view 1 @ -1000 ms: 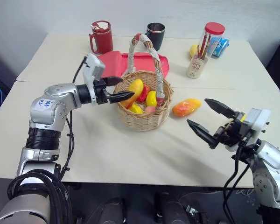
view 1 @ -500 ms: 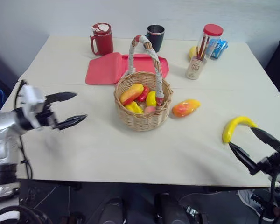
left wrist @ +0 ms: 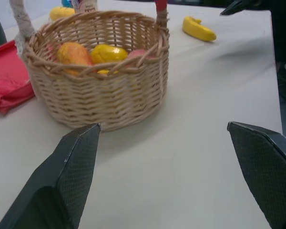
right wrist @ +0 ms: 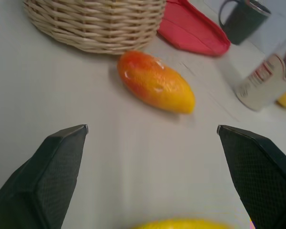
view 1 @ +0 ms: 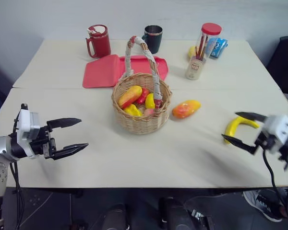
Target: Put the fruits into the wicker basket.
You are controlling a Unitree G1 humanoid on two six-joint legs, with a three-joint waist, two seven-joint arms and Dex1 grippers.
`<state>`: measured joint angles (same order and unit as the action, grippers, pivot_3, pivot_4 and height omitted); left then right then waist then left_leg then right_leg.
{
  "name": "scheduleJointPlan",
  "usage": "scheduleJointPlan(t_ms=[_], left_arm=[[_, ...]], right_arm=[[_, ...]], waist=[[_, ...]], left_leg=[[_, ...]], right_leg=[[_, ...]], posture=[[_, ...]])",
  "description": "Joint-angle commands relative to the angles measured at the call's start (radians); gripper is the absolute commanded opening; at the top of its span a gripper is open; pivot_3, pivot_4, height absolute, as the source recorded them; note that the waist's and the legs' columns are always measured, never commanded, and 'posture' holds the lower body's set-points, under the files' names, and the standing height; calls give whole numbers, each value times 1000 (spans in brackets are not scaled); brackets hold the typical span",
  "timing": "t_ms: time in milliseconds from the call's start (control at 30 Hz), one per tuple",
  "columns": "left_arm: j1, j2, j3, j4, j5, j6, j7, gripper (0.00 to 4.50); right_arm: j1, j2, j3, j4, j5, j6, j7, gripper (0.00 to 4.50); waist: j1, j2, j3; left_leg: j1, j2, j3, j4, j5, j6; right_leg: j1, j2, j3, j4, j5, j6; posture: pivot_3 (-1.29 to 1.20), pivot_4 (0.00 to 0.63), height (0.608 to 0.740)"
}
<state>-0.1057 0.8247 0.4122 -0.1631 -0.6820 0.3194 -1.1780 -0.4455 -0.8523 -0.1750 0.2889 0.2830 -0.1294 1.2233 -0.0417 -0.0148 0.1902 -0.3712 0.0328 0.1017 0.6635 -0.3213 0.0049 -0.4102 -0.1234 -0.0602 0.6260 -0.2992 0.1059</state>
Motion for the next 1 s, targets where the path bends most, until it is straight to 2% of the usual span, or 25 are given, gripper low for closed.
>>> scheduleJointPlan(t_ms=[33, 133, 333, 567, 667, 800, 900, 1000], left_arm=[[-18, -22, 0, -118, -68, 48, 65, 4481], [-23, -49, -6, -170, -87, 72, 118, 4481], [-43, -82, 7, -223, -153, 133, 208, 4481], [-56, -77, 15, -256, -176, 146, 252, 4481], [-48, -76, 19, -269, -180, 147, 267, 4500], [-34, -79, 31, -283, -190, 150, 283, 4500], [-29, -92, 54, -281, -216, 154, 298, 4500], [-65, -129, 103, -263, -307, 175, 370, 4500]], right_arm=[[-231, 26, 171, 213, -139, -51, 93, 4500], [-444, 104, 275, 436, -242, -89, 84, 4500], [-672, 188, 420, 732, -419, -246, 69, 4500], [-798, 244, 538, 920, -595, -301, -5, 4500], [-810, 250, 550, 959, -631, -305, -41, 3906], [-821, 237, 506, 974, -602, -312, -7, 2798], [-840, 210, 438, 964, -529, -270, 104, 2766], [-884, 194, 343, 938, -426, -148, 215, 2766]], waist=[[1, 0, 0], [9, 0, 0], [11, 0, 0], [0, 0, 0], [-2, 0, 0], [-1, 0, 0], [1, 0, 0], [0, 1, 1]], left_leg=[[0, 0, 0, 0, 0, 0], [-2, 3, 0, 1, 1, -1], [-6, 0, 1, 4, -1, 2], [-6, 1, 2, 5, -1, 1], [-5, 1, 2, 6, 0, 1], [-5, 1, 2, 6, 0, 1], [-5, 1, 2, 6, 0, 1], [-5, 1, 2, 6, 0, 1]], right_leg=[[-1, 1, 0, 0, 0, 0], [0, 8, -1, 0, 0, 0], [-1, 5, -2, -2, 1, 2], [-1, 6, -2, 0, 2, 4], [-1, 6, -2, 1, 2, 4], [-1, 6, -2, 0, 2, 4], [-1, 6, -2, 0, 2, 4], [-1, 6, -2, 0, 2, 4]], posture=[[0, 150, 740], [0, 150, 740], [0, 150, 740], [0, 150, 740], [0, 150, 740], [0, 150, 740], [0, 150, 740], [0, 150, 740]])
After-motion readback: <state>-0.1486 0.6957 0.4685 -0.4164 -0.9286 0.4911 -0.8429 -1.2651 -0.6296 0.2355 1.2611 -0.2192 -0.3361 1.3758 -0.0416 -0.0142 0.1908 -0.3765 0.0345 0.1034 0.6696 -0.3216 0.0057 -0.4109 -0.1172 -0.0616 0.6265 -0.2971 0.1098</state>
